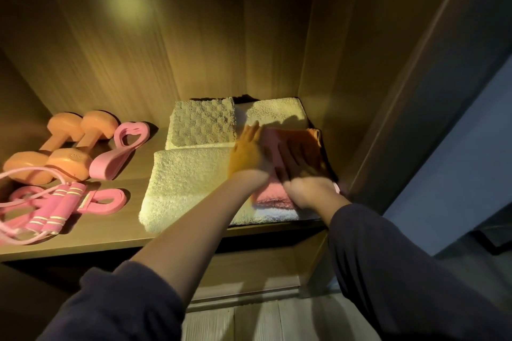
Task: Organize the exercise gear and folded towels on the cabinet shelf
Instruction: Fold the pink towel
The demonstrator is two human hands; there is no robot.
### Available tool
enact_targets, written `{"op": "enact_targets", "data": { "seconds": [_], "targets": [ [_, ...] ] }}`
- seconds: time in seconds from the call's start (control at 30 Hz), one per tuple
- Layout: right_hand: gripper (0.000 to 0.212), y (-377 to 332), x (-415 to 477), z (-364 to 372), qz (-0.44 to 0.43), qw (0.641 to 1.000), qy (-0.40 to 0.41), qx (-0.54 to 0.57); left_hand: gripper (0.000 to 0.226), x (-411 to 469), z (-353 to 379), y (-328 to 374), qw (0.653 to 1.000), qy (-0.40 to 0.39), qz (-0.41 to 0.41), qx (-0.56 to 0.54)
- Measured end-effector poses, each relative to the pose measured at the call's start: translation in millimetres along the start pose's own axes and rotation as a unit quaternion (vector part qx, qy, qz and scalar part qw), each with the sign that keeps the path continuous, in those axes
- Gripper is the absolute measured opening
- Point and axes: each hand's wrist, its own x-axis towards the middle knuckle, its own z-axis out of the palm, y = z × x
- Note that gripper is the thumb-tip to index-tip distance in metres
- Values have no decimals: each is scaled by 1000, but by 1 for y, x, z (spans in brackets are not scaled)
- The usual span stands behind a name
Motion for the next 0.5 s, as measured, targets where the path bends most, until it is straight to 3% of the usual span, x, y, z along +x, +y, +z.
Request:
{"op": "enact_targets", "data": {
  "seconds": [0.17, 0.27, 0.4, 0.5],
  "targets": [
    [54, -1, -2, -1, -6, 998, 67, 8, 59, -20, 1, -15, 977, -143, -1, 161],
    [61, 2, -3, -4, 34, 996, 36, 70, 59, -21, 0, -17, 964, -175, -21, 200],
    [62, 7, 6, -16, 25, 993, 102, 45, 62, -16, -6, -15, 960, -174, -45, 215],
    [64, 6, 7, -17, 18, 992, 125, 23, 68, -30, -8, -15, 974, -132, 17, 184]
  ]
}}
